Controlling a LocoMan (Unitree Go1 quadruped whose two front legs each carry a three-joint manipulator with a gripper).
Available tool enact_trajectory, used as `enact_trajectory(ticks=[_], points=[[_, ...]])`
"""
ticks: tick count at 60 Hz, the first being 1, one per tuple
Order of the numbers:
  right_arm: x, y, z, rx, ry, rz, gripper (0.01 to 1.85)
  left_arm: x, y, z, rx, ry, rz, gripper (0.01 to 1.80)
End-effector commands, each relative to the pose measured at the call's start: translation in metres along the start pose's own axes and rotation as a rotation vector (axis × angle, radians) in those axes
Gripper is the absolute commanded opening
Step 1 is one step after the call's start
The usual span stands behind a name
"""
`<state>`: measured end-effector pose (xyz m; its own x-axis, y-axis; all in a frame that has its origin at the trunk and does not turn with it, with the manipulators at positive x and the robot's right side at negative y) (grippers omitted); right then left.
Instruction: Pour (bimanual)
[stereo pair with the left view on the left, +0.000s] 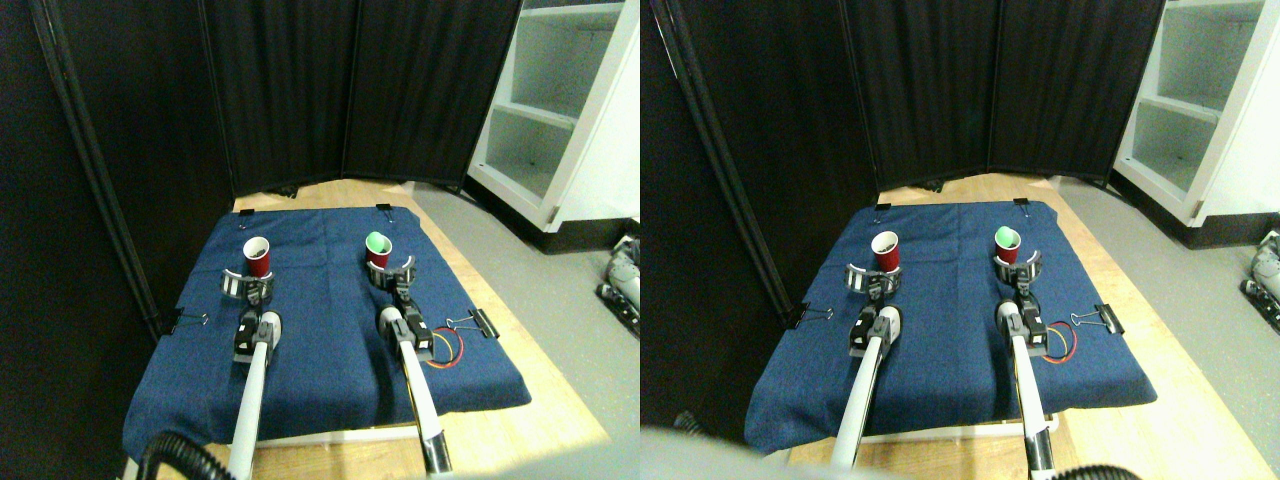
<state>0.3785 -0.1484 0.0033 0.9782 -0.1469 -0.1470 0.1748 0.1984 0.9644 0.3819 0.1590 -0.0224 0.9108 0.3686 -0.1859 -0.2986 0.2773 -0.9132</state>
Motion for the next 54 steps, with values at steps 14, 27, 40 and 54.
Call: enact_trajectory(ticks=[14,27,40,54], points=[[0.008,0.000,-0.011,0.052,0.025,0.004,0.86,0.009,-0.001,-0.002,-0.076,0.019,0.023,1.05],[0.012,0.001,-0.014,0.068,0.000,0.003,0.89,0.011,-0.009,-0.010,-0.089,0.074,0.029,1.07],[0.014,0.000,-0.015,0.112,0.004,0.004,0.87,0.013,-0.014,-0.016,-0.098,0.112,0.033,1.11],[0.016,-0.001,-0.018,0.094,-0.006,0.000,0.89,0.011,-0.020,-0.028,-0.115,0.128,0.053,1.02]])
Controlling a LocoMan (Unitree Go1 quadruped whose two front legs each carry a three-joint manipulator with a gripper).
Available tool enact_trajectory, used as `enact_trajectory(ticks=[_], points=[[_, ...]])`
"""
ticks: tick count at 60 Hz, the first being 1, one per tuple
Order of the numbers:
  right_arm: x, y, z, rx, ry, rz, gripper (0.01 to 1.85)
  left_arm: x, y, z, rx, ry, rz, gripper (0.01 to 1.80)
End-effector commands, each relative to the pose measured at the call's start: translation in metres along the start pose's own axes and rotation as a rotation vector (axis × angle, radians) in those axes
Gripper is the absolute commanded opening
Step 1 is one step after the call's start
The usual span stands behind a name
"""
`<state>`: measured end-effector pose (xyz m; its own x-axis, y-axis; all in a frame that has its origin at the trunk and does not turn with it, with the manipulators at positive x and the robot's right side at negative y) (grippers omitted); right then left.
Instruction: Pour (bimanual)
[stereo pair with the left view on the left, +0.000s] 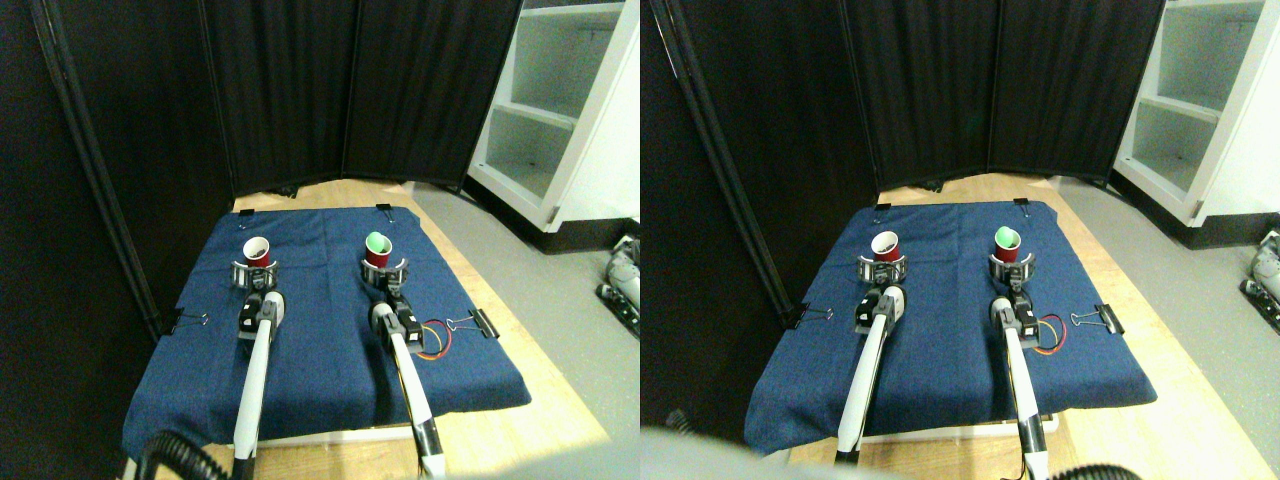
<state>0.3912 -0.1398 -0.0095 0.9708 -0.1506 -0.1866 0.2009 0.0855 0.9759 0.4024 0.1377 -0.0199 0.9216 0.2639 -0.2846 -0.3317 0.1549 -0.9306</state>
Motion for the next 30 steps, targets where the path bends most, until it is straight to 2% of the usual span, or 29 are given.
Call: enact_trajectory(ticks=[1,6,11,17,23,30], points=[[0.003,0.007,-0.007,-0.014,-0.003,0.042,0.88,0.001,-0.006,-0.005,-0.004,0.002,-0.012,1.02],[0.003,0.008,-0.009,-0.010,-0.007,0.044,0.85,0.004,-0.006,-0.004,-0.031,0.019,-0.008,1.07],[0.007,0.007,-0.008,0.013,0.000,0.043,0.95,0.008,-0.004,-0.003,-0.028,0.013,-0.011,1.05],[0.010,0.006,-0.008,0.015,0.002,0.040,0.95,0.011,-0.001,-0.003,-0.035,0.013,-0.007,1.07],[0.016,0.004,-0.010,0.001,-0.013,0.026,0.87,0.014,0.002,-0.003,-0.034,0.004,-0.007,1.07],[0.019,0.002,-0.011,0.013,-0.012,0.017,0.93,0.015,0.004,-0.004,-0.020,-0.006,-0.004,1.03]])
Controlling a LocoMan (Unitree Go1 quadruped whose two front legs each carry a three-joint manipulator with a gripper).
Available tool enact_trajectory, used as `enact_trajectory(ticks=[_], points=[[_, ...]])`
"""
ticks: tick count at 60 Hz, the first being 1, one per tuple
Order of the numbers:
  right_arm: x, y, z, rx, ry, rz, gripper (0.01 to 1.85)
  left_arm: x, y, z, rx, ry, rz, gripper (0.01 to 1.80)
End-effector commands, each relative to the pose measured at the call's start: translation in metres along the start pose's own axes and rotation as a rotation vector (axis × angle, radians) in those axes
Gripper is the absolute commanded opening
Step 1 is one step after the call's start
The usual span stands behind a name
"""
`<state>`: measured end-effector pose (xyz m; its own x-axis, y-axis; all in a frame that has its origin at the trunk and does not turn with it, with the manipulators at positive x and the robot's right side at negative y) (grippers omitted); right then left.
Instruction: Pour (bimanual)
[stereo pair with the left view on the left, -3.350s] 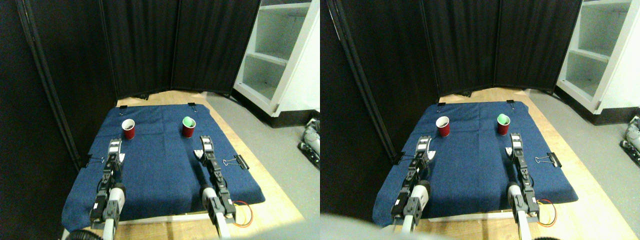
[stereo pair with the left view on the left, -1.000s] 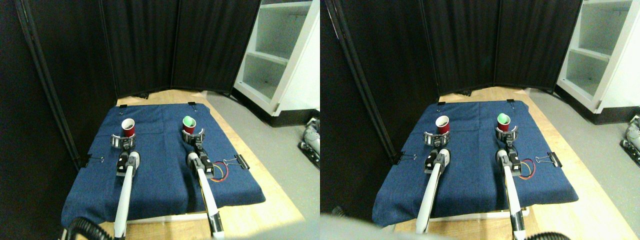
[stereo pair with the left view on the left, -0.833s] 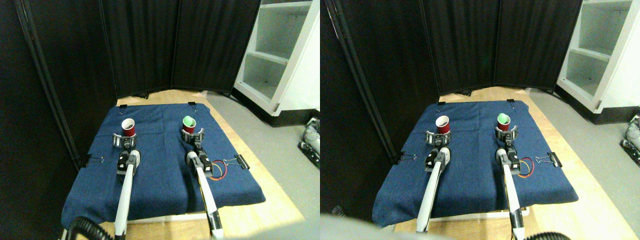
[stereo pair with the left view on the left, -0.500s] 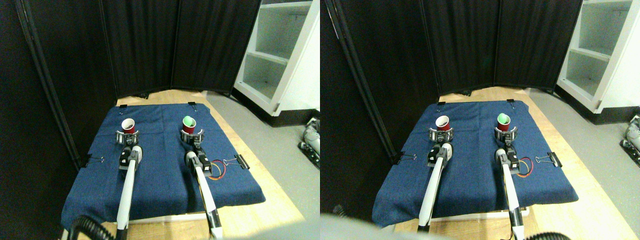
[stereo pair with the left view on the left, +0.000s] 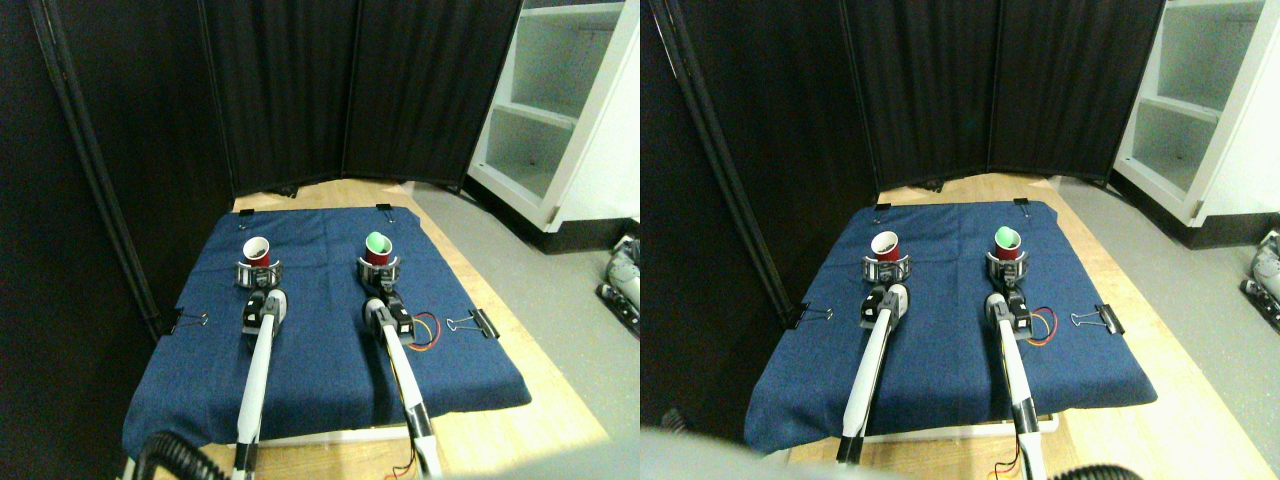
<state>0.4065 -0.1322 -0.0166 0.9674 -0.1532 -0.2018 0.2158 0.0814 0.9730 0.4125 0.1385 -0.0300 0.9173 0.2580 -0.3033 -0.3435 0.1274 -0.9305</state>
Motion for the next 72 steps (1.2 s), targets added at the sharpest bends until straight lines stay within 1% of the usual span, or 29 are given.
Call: enact_trajectory(ticks=[1,9,12,14,16,23,26,28,32,34,37,44,48,53,56,61,63,69,72], points=[[0.005,0.004,-0.001,0.005,-0.014,0.031,0.93,0.001,-0.003,0.000,0.005,-0.011,-0.020,1.05],[0.004,0.003,-0.001,-0.002,-0.025,0.026,0.96,0.004,-0.001,0.001,0.013,-0.010,-0.021,1.04],[0.004,0.003,-0.001,-0.001,-0.025,0.029,0.94,0.004,-0.001,0.001,0.007,-0.004,-0.021,1.03],[0.004,0.003,-0.001,0.002,-0.025,0.028,0.96,0.004,-0.001,0.001,-0.005,0.014,-0.020,1.04],[0.004,0.004,-0.001,0.004,-0.030,0.027,0.96,0.005,-0.001,0.001,-0.009,0.012,-0.019,1.04],[0.006,0.005,0.000,0.013,-0.024,0.034,0.96,0.008,-0.001,0.002,-0.007,0.017,-0.022,1.11],[0.006,0.005,0.001,0.021,-0.021,0.033,0.97,0.008,-0.001,0.002,0.005,0.012,-0.023,1.11],[0.005,0.005,0.002,0.017,-0.023,0.034,0.99,0.009,-0.001,0.002,0.016,0.023,-0.023,1.12],[0.006,0.005,0.004,0.030,-0.028,0.045,1.01,0.009,-0.001,0.003,0.019,0.024,-0.022,1.12],[0.007,0.005,0.006,0.029,-0.030,0.045,1.00,0.010,-0.001,0.003,0.022,0.024,-0.023,1.12],[0.009,0.006,0.008,0.038,-0.041,0.047,0.95,0.011,0.000,0.003,0.021,0.028,-0.022,1.13],[0.013,0.006,0.012,0.048,-0.036,0.051,0.83,0.013,0.001,0.002,0.025,0.025,-0.021,1.12],[0.014,0.006,0.013,0.063,-0.040,0.053,0.80,0.013,0.001,0.001,0.024,0.020,-0.020,1.11],[0.015,0.007,0.014,0.069,-0.041,0.059,0.83,0.013,0.000,0.000,0.018,0.016,-0.018,1.10],[0.016,0.009,0.014,0.080,-0.039,0.061,0.85,0.014,-0.001,-0.001,0.013,0.025,-0.017,1.09],[0.018,0.010,0.013,0.078,-0.049,0.053,0.82,0.016,0.001,-0.002,0.023,0.024,-0.013,1.13],[0.019,0.009,0.013,0.062,-0.044,0.049,0.87,0.016,0.001,-0.002,0.023,0.021,-0.013,1.13],[0.021,0.004,0.013,0.068,-0.034,0.038,0.91,0.017,0.003,-0.003,0.019,0.020,-0.005,1.11],[0.021,0.003,0.012,0.070,-0.044,0.034,0.83,0.020,0.004,-0.004,0.020,0.016,0.003,1.11]])
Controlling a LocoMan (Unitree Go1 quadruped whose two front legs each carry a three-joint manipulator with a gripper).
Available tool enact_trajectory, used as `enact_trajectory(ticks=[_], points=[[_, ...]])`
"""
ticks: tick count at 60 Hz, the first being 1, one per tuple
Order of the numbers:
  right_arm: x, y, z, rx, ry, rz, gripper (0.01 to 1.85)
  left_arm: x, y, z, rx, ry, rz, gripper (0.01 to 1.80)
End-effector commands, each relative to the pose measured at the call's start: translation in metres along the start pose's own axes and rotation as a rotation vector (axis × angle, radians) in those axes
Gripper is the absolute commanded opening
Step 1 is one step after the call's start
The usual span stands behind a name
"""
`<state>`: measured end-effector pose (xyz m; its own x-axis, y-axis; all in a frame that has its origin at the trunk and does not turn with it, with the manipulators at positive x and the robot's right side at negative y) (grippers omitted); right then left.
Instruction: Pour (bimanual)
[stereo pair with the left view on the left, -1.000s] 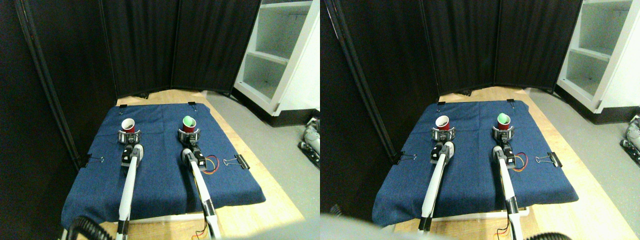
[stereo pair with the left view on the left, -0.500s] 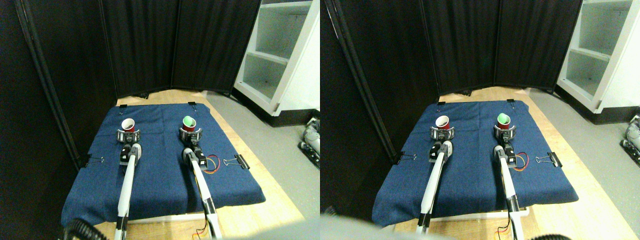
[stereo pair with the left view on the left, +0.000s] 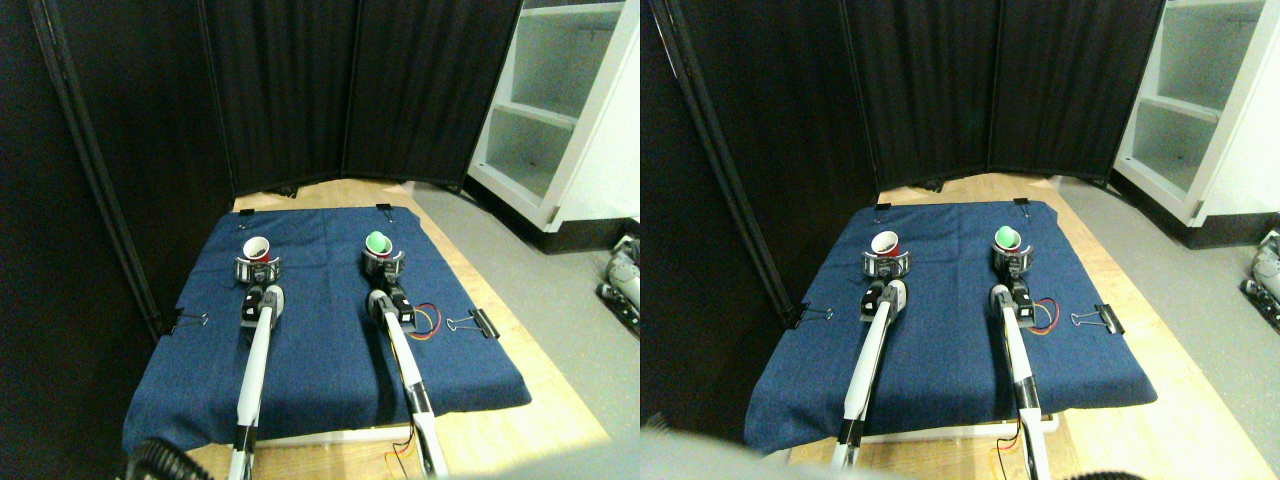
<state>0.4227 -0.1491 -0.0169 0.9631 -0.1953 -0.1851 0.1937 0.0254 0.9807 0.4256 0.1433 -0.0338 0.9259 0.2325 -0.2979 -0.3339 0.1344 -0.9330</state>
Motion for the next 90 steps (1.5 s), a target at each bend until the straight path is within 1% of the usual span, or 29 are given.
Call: enact_trajectory(ticks=[1,8,10,12,16,22,25,27,30,34,36,37,38,39,40,41,42,51,58,66,70,75,79,82,85,90], points=[[0.003,0.000,-0.003,0.008,-0.002,0.021,0.83,0.006,0.005,-0.005,0.016,-0.005,0.017,1.12],[0.004,-0.001,-0.005,0.015,-0.008,0.012,0.81,0.012,0.009,-0.005,0.001,-0.006,0.025,1.14],[0.006,-0.001,-0.005,0.017,-0.005,0.010,0.85,0.012,0.009,-0.005,-0.019,-0.005,0.027,1.14],[0.008,-0.002,-0.005,0.006,0.003,0.013,0.88,0.013,0.009,-0.006,-0.014,-0.021,0.022,1.14],[0.010,-0.003,-0.005,-0.006,0.004,0.007,0.86,0.016,0.010,-0.006,-0.011,-0.038,0.020,1.15],[0.011,-0.004,-0.005,-0.001,-0.002,-0.008,0.86,0.018,0.011,-0.007,-0.007,-0.037,0.018,1.14],[0.013,-0.005,-0.005,-0.005,-0.005,-0.008,0.80,0.020,0.011,-0.007,-0.006,-0.036,0.015,1.11],[0.014,-0.006,-0.005,-0.012,-0.005,-0.008,0.77,0.022,0.012,-0.008,-0.004,-0.045,0.013,1.04],[0.015,-0.007,-0.005,-0.023,-0.012,-0.011,0.76,0.023,0.011,-0.008,-0.008,-0.047,0.015,1.00],[0.017,-0.008,-0.005,-0.013,-0.034,0.002,0.61,0.023,0.009,-0.008,-0.015,-0.079,0.017,0.85],[0.017,-0.008,-0.005,-0.013,-0.042,0.005,0.59,0.023,0.009,-0.008,-0.016,-0.083,0.016,0.82],[0.018,-0.009,-0.006,-0.045,-0.057,0.021,0.52,0.021,0.007,-0.009,-0.025,-0.100,0.016,0.56],[0.018,-0.009,-0.006,-0.045,-0.057,0.021,0.52,0.021,0.007,-0.009,-0.025,-0.100,0.016,0.56],[0.017,-0.009,-0.006,-0.058,-0.064,0.025,0.47,0.021,0.006,-0.009,-0.025,-0.108,0.013,0.37],[0.017,-0.008,-0.006,-0.060,-0.070,0.027,0.43,0.021,0.006,-0.009,-0.027,-0.111,0.012,0.33],[0.016,-0.007,-0.007,-0.057,-0.084,0.030,0.36,0.021,0.006,-0.009,-0.040,-0.115,0.011,0.33],[0.015,-0.007,-0.008,-0.050,-0.095,0.031,0.33,0.021,0.005,-0.010,-0.039,-0.119,0.012,0.33],[0.015,-0.005,-0.010,-0.057,-0.100,0.039,0.33,0.020,0.004,-0.011,-0.005,-0.090,0.012,0.33],[0.015,-0.005,-0.010,-0.055,-0.104,0.028,0.33,0.018,0.004,-0.012,-0.004,-0.094,0.012,0.33],[0.011,-0.005,-0.011,-0.061,-0.107,0.032,0.33,0.018,0.004,-0.010,0.002,-0.094,0.008,0.33],[0.011,-0.004,-0.011,-0.098,-0.104,0.051,0.33,0.017,0.002,-0.008,0.008,-0.102,-0.007,0.33],[0.009,-0.003,-0.012,-0.111,-0.116,0.055,0.33,0.015,-0.001,-0.005,0.017,-0.102,-0.023,0.33],[0.008,0.000,-0.013,-0.111,-0.105,0.065,0.33,0.014,-0.005,-0.002,0.049,-0.090,-0.041,0.33],[0.007,0.002,-0.013,-0.149,-0.108,0.073,0.33,0.012,-0.006,-0.001,0.060,-0.080,-0.050,0.33],[0.006,0.004,-0.014,-0.101,-0.095,0.073,0.33,0.010,-0.010,0.000,0.064,-0.071,-0.058,0.33],[0.005,0.007,-0.015,-0.086,-0.099,0.078,0.33,0.007,-0.013,0.000,0.073,-0.064,-0.067,0.33]])
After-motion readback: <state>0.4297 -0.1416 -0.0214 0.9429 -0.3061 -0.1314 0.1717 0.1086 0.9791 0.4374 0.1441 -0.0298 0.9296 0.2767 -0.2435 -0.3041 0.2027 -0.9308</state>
